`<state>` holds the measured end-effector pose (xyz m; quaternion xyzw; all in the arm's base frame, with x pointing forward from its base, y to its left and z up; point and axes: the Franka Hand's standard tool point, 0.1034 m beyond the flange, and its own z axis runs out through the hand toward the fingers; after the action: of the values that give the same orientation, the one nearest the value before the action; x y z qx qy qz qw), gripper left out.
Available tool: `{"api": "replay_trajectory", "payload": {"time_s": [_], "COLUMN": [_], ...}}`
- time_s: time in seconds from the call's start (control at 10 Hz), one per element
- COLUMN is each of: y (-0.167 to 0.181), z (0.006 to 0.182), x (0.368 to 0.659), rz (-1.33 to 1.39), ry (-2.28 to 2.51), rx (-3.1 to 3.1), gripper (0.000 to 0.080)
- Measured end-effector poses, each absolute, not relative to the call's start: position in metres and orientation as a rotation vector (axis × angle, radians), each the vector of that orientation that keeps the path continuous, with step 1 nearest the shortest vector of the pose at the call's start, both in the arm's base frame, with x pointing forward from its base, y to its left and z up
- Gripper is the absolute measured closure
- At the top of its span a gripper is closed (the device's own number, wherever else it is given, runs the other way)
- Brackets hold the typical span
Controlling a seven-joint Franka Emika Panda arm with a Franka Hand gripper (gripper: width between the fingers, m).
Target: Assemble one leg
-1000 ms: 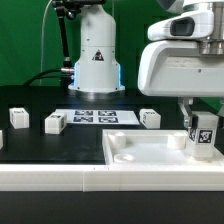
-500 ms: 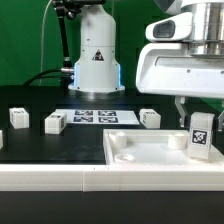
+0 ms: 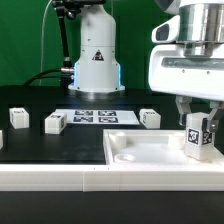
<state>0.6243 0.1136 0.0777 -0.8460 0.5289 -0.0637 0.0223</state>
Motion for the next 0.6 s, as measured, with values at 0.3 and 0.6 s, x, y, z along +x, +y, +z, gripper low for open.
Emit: {"api": "replay_trajectory", "payload": {"time_s": [0.3, 0.6], "y": [0.1131, 0.1117], "z": [0.0774, 0.0785], "x": [0.624, 0.6262], "rz": [-0.184, -0.203], "ry": [1.716, 1.558], "rx": [-2.559, -2.66], "gripper": [0.0429, 0.018]}}
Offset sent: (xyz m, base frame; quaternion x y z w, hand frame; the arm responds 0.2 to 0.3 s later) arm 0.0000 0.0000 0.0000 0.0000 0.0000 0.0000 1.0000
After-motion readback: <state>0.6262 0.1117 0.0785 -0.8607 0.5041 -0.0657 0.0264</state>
